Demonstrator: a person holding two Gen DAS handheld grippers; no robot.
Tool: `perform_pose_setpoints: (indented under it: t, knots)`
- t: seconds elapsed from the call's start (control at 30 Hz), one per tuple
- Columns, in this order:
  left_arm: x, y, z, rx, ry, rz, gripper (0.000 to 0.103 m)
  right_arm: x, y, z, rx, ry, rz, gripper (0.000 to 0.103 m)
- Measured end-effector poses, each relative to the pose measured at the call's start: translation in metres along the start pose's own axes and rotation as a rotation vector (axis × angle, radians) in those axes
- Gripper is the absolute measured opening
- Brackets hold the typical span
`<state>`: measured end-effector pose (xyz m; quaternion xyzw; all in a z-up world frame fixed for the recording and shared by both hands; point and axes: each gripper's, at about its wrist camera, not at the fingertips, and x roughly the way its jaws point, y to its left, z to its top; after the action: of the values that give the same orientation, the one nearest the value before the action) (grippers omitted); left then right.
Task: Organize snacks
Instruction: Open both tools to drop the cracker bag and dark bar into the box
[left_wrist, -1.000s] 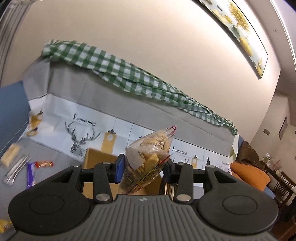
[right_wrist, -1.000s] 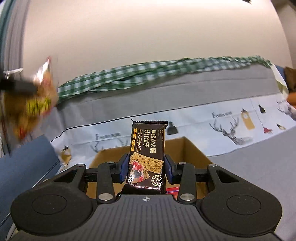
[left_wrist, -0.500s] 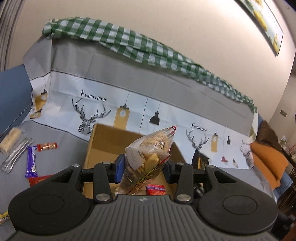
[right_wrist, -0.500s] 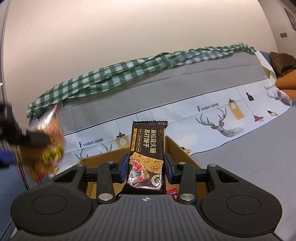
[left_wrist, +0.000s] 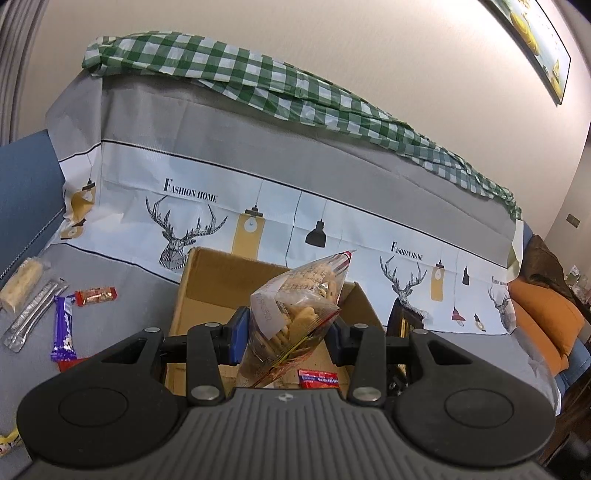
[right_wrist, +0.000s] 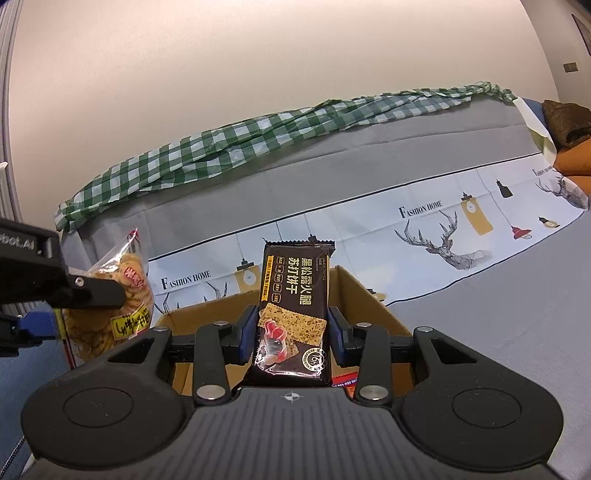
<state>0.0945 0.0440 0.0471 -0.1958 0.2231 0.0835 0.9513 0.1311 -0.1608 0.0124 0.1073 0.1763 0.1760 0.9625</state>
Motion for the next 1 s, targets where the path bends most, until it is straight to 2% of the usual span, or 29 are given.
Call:
perform_pose_setpoints:
  t: [0.07,0.1,0.13,0.17,0.2,0.27,0.33,0.63,0.83,1.0]
  knots:
    - [0.0,-0.002,0.004,0.005,-0.003,-0.023,0.052,0.001,0.0,-0.001,-0.004,0.006,0.009,0.041]
    - [-0.001,-0.004,0.006,0.012,-0.003,-0.04,0.066,0.002,0.0,-0.001,-0.006,0.014,0.015,0.044]
    - [-0.002,-0.006,0.006,0.021,-0.004,-0.06,0.072,0.004,0.001,-0.002,-0.014,0.028,0.014,0.049]
    - [-0.003,-0.007,0.006,0.027,-0.01,-0.07,0.074,0.005,0.002,-0.003,-0.024,0.038,0.009,0.056]
    - [-0.005,-0.008,0.006,0.037,-0.015,-0.075,0.074,0.005,0.003,-0.004,-0.031,0.04,0.008,0.067]
    - [-0.008,-0.006,0.002,0.042,-0.02,-0.076,0.074,0.005,0.004,-0.004,-0.037,0.045,0.018,0.07]
    - [-0.01,0.0,-0.002,0.03,-0.014,-0.076,0.071,0.005,0.006,-0.005,-0.042,0.052,0.019,0.075]
    - [-0.036,0.034,-0.025,-0.025,-0.003,-0.098,0.043,-0.001,0.017,-0.01,-0.086,0.059,0.02,0.075]
    - [-0.056,0.066,-0.036,-0.003,-0.034,-0.066,0.036,-0.018,0.03,-0.012,-0.122,0.021,0.044,0.075]
    - [-0.059,0.108,-0.039,-0.004,-0.032,-0.004,0.036,-0.029,0.041,-0.015,-0.156,0.017,0.061,0.075]
